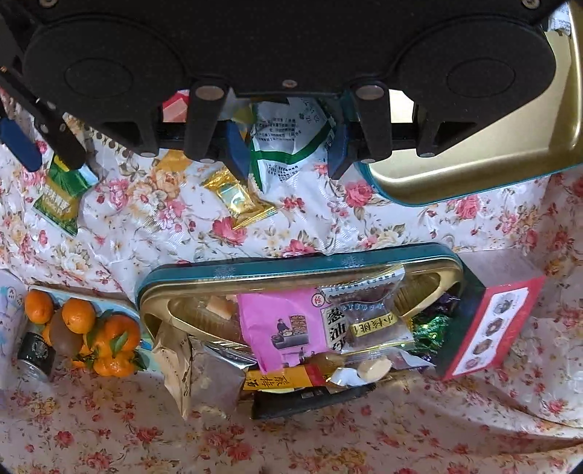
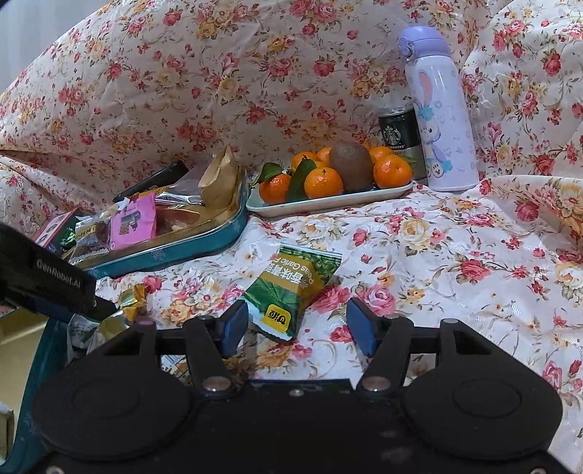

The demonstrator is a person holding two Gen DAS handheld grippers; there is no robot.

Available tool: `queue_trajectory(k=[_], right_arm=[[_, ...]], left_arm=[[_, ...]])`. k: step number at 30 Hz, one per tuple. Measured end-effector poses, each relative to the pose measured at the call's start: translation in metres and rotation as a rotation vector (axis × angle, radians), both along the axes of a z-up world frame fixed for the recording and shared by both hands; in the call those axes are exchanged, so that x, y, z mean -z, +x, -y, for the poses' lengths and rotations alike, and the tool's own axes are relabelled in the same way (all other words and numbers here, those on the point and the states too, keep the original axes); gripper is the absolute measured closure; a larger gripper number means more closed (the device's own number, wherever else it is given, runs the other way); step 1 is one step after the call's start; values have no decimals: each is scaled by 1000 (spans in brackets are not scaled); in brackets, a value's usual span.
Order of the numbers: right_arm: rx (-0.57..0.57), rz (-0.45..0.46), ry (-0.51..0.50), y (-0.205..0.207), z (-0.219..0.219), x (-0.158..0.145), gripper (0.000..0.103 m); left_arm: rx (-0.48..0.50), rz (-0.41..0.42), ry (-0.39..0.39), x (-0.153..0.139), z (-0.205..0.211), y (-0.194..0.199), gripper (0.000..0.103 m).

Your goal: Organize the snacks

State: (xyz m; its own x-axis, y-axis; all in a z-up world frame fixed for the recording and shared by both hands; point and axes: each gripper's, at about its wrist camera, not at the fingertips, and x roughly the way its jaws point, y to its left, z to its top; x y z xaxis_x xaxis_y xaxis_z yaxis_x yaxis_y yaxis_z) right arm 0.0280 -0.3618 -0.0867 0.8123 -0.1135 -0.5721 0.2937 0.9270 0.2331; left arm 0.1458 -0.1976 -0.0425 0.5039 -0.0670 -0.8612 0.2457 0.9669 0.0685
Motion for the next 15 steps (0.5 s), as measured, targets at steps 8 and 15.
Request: queue_trajectory(k=[8, 15], right_arm=[[1, 2, 5, 0, 0, 0, 38], [24, 35, 67, -5, 8, 1, 42]], left_arm=[[-25, -52, -88, -3, -9, -29, 48], [-21, -81, -170, 0, -8, -60, 48]])
